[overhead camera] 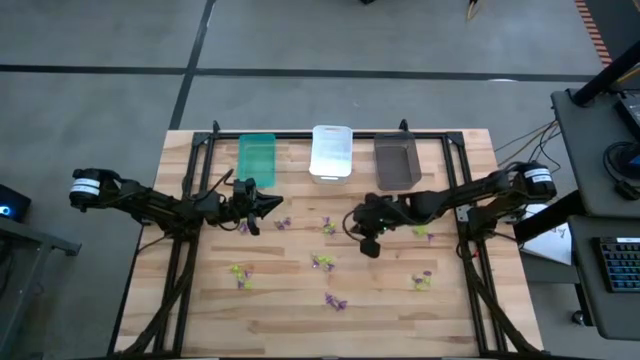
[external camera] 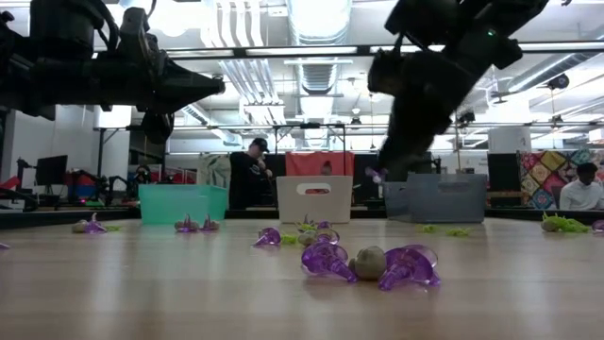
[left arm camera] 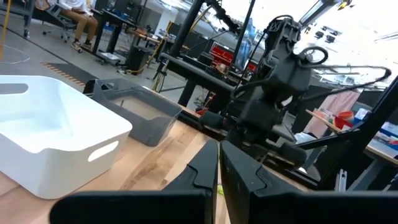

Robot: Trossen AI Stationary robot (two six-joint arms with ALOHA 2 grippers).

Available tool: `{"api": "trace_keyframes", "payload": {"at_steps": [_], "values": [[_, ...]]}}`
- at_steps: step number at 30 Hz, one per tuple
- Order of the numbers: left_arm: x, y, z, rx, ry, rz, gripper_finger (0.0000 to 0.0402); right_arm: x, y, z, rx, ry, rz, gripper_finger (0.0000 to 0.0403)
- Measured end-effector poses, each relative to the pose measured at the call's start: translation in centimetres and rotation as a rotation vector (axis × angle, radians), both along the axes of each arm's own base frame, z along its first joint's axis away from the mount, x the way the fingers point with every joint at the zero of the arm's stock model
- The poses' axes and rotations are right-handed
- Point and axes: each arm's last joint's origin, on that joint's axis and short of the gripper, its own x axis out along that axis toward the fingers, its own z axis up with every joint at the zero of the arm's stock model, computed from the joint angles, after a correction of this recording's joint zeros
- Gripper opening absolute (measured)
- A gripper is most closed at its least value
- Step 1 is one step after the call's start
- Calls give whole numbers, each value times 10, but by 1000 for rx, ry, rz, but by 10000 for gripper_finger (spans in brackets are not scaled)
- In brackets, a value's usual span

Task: Sort Halloween decoration
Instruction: Put the purple witch hat toy into the gray bin

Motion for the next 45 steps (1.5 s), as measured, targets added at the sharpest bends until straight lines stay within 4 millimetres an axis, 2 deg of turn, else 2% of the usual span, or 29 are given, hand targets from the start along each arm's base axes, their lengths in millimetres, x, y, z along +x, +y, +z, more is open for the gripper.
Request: {"api": "trace_keyframes", "payload": {"at_steps": [7,12,18,22,27,34,40,45], "values": [[0,0,1,0,-6,0,0,12,-27,29,-65,-84,-40,8],[0,0,1,-7,-9,-1,0,16,-53,57,-148,-19,-88,8],[0,0,1,-11,-9,-1,0,6,-88,90,-279,146,-211,8],[0,0,1,-11,-9,-1,0,-10,-115,99,-307,274,-318,8],[0,0,1,-11,-8,-1,0,-39,-151,91,-232,406,-481,8],[0,0,1,-11,-8,-1,0,-74,-192,64,-135,473,-706,8],[0,0,1,-11,-8,-1,0,-87,-205,36,-139,425,-771,9],[0,0,1,-11,-8,0,0,-86,-207,27,-158,361,-782,9]]}}
